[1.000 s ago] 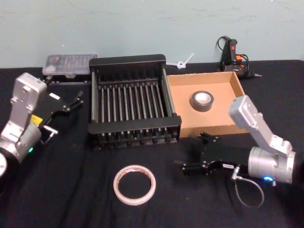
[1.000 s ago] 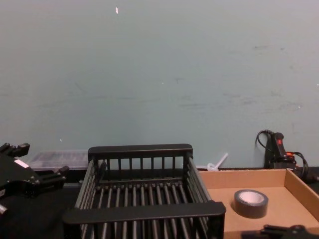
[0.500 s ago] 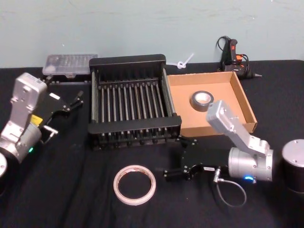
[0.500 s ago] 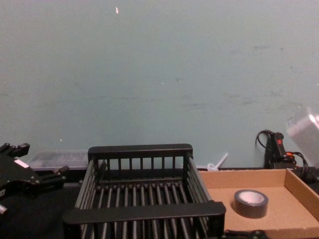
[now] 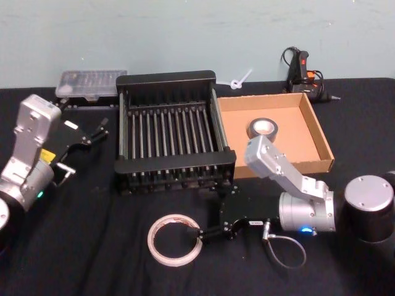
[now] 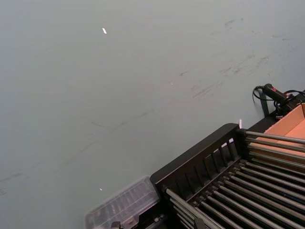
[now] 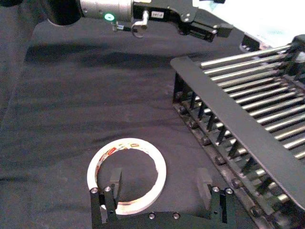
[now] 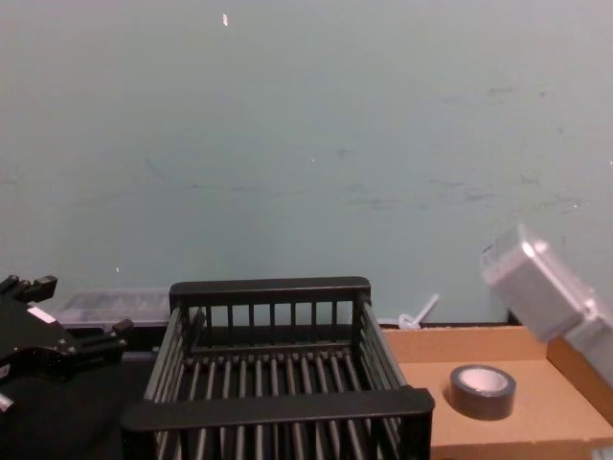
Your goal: Pick up the white tape and place it into the black box , Pick up the silver tape and place it into the brown box.
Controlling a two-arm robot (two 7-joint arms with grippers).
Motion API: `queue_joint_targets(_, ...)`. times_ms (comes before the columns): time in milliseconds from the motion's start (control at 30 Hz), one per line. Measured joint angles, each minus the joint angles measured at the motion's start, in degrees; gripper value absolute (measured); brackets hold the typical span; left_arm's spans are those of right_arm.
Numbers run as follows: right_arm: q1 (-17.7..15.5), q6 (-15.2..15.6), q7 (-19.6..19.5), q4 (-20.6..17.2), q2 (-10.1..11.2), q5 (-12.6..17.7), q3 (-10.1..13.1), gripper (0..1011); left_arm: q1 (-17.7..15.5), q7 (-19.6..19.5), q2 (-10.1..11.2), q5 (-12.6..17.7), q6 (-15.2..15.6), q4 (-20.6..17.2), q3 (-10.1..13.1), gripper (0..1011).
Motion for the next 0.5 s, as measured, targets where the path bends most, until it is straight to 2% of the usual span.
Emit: queue_joint_targets(500,3.06,1.02,0.05,5.11,-3.58,-1.32,-2.65,1002,0.0,0.0,0.0,0.0,0.0,0.0,0.0,1001)
